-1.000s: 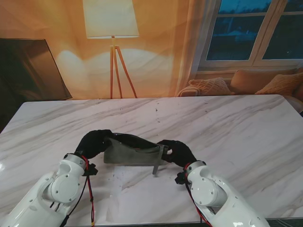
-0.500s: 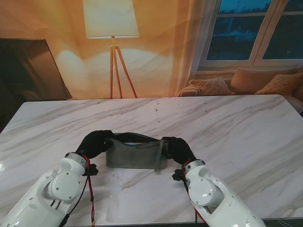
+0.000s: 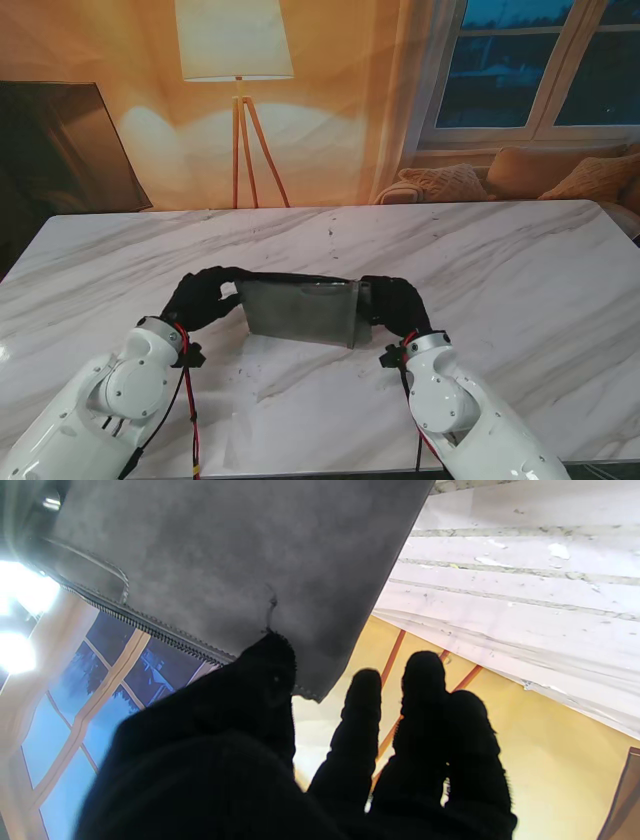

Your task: Collect documents into a storage pouch

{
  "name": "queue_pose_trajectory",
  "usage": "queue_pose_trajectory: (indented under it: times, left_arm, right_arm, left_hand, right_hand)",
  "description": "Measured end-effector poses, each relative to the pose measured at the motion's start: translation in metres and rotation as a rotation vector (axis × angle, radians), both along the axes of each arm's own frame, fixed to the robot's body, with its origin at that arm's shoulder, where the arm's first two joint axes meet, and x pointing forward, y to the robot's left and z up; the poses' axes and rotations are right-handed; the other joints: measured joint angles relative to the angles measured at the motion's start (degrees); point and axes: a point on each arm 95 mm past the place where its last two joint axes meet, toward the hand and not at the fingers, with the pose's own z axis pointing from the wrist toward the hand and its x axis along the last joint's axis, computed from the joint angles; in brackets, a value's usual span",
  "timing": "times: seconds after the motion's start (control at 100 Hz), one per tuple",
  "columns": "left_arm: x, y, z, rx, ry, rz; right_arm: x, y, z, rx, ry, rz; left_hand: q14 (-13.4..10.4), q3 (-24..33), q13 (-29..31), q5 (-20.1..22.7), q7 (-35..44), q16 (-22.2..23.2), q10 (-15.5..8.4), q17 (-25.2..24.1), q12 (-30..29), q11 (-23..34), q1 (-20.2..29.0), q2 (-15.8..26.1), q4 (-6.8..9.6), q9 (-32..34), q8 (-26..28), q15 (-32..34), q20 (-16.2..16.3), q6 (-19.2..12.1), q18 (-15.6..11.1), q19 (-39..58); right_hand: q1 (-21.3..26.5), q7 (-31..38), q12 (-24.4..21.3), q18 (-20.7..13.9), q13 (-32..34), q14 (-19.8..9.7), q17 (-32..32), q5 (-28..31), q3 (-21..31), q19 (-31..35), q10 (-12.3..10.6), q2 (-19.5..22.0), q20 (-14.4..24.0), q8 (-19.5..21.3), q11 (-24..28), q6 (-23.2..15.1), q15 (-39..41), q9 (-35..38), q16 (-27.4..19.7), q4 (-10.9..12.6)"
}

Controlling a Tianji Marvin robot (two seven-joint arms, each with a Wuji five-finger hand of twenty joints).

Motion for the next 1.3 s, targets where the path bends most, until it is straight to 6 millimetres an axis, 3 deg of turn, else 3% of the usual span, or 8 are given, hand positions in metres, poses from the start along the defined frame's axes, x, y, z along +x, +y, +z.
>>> queue_pose_trajectory:
  times: [0.2,0.32,0.52,0.6,0.91,1.14,1.23,1.3]
  left_arm:
    - [0.005,-0.003,0.009,0.0,-0.019,-0.018]
    - [0.006,-0.003,0.015,0.012,-0.046,-0.013]
    - [0.005,-0.004,0.027,0.037,-0.096,-0.01]
    - [0.005,-0.005,0.03,0.032,-0.101,-0.011]
    - [0.001,-0.018,0.032,-0.004,-0.074,-0.046]
    - [-0.002,-0.037,0.028,-0.025,-0.045,-0.096]
    - [-0.002,-0.045,0.025,-0.046,-0.005,-0.122]
    - [-0.002,-0.052,0.023,-0.064,0.032,-0.149]
  right_arm:
    - [0.005,-0.012,0.003,0.002,-0.05,-0.061]
    - [0.009,-0.02,-0.001,-0.015,-0.052,-0.087]
    - [0.013,-0.031,-0.01,-0.047,-0.047,-0.113]
    - [0.014,-0.032,-0.011,-0.054,-0.047,-0.115]
    - [0.011,-0.03,-0.014,-0.072,-0.057,-0.106]
    - [0.008,-0.027,-0.016,-0.069,-0.056,-0.092]
    - [0.007,-0.026,-0.016,-0.066,-0.056,-0.088]
    - [0.006,-0.025,-0.016,-0.064,-0.057,-0.084]
  left_hand:
    - [-0.07,-0.01,-1.5,-5.14,-3.99,-0.2,-0.56,-0.71,-0.79,-0.62,-1.9,0.51,0.02,-2.8,-2.44,-1.02,-0.06,-3.21,-0.5,-0.1]
    - [-0.34,-0.02,-3.68,-8.73,-6.02,-0.24,-0.58,-0.71,-0.39,-0.49,-2.62,0.57,0.04,-5.57,-3.03,-2.05,-0.12,3.94,-1.14,-0.1]
    - [-0.51,-0.03,-3.91,-9.11,-5.94,-0.22,-0.56,-0.65,-0.53,-1.29,-3.69,0.57,0.04,-6.42,-3.03,-2.0,-0.14,4.68,-1.37,-0.07]
    - [-0.53,-0.03,-3.85,-9.11,-5.22,1.04,-0.51,0.11,1.49,0.85,-3.69,0.57,1.24,-6.33,-2.57,-0.35,0.4,4.73,-1.51,0.6]
    - [-0.59,-0.03,0.86,-3.36,-1.9,9.58,1.86,9.41,12.5,10.46,-4.34,0.57,1.25,-0.87,-0.65,11.65,11.2,6.81,-1.46,6.66]
    - [-0.6,-0.03,5.95,3.6,1.95,11.32,3.17,14.84,16.23,12.63,-3.99,-0.85,1.23,3.64,1.77,16.41,14.67,7.54,-0.37,9.68]
    - [-0.6,-0.76,7.76,6.47,4.54,11.66,3.56,16.89,17.0,13.74,-2.06,-2.61,-0.95,5.08,2.47,18.06,15.35,8.14,0.18,11.06]
    - [-0.54,-1.2,8.9,6.71,4.98,11.85,3.83,17.98,17.11,13.98,-1.56,-3.03,-0.95,7.05,2.47,18.71,15.49,8.15,0.49,11.62]
  right_hand:
    - [-0.22,0.87,0.0,0.32,0.0,0.01,-0.17,0.8,0.0,0.11,0.0,-0.06,0.01,0.59,0.0,-0.62,0.01,0.0,0.0,-0.36]
    - [-0.47,2.0,0.23,0.32,0.0,0.04,-0.54,1.29,0.87,0.11,0.49,-0.19,0.01,0.72,0.79,0.61,0.01,0.07,0.0,-0.45]
    - [-0.47,2.0,0.24,0.32,0.0,0.14,-0.6,1.92,0.88,0.11,0.65,-0.73,0.01,0.72,0.76,0.64,0.01,0.65,0.0,-0.45]
    - [-0.47,2.0,0.24,0.32,0.0,0.25,-0.6,1.92,0.88,0.11,0.67,-0.74,0.01,0.72,0.76,0.65,0.01,0.65,0.0,-0.45]
    - [-0.47,2.01,0.24,0.33,0.0,0.37,-0.61,2.18,1.47,0.21,0.75,-1.31,0.01,0.72,0.75,0.86,0.02,0.65,-0.15,-0.46]
    - [-0.47,2.02,0.24,0.33,0.0,0.36,-0.65,2.18,1.47,0.21,0.75,-1.31,0.01,0.72,0.79,0.86,0.02,0.65,-0.23,-0.46]
    - [-0.47,2.03,0.24,0.33,0.0,0.37,-0.65,2.18,1.48,0.22,0.75,-1.31,0.01,0.72,0.8,0.87,0.02,0.65,-0.69,-0.46]
    - [-0.47,2.03,0.24,0.33,0.0,0.36,-0.65,2.18,1.47,0.22,0.75,-1.31,0.01,0.72,0.94,0.88,0.03,0.65,-0.69,-0.45]
